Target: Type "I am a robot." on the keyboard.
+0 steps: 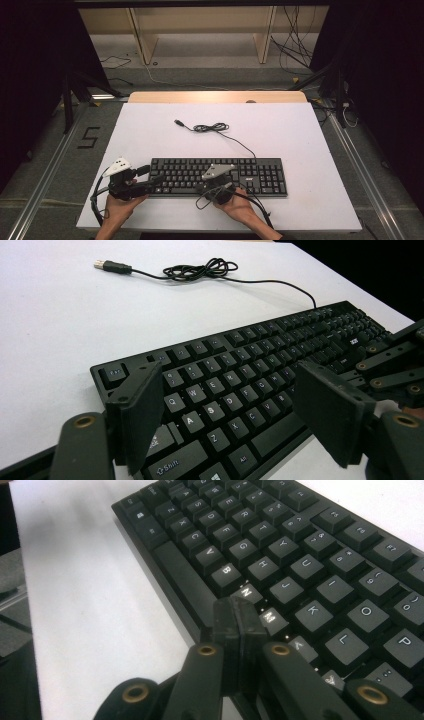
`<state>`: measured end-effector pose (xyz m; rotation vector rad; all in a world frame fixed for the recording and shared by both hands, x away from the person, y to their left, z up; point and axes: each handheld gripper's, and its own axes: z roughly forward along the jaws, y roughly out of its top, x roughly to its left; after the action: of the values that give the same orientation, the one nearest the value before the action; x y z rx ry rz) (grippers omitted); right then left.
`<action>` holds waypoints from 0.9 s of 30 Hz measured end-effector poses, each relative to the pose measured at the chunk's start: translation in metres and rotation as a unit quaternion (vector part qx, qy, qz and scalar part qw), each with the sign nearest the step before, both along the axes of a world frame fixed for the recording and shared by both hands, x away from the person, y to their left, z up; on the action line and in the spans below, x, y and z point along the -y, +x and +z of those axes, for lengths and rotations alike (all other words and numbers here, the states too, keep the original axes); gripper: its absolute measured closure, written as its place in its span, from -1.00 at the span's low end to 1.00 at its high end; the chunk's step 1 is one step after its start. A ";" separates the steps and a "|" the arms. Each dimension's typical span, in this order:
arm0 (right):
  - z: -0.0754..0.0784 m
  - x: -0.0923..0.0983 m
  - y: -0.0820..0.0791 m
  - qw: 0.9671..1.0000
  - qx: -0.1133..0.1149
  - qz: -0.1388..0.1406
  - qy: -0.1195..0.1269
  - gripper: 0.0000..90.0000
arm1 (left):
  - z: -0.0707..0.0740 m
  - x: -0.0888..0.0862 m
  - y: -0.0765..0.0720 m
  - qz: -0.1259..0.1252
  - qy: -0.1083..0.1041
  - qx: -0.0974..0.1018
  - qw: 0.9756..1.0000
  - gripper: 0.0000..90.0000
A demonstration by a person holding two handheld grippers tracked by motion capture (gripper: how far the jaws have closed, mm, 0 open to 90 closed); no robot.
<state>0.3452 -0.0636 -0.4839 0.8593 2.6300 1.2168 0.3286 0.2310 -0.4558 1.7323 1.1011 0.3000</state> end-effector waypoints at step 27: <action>0.016 0.016 0.000 0.998 0.015 -0.018 0.058 0.75 | 0.000 -0.001 0.001 0.003 0.003 -0.001 1.000 -0.37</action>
<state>0.3454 -0.0793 -0.4684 0.8941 2.5313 1.3732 0.3292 0.2321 -0.4562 1.7347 1.1070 0.3047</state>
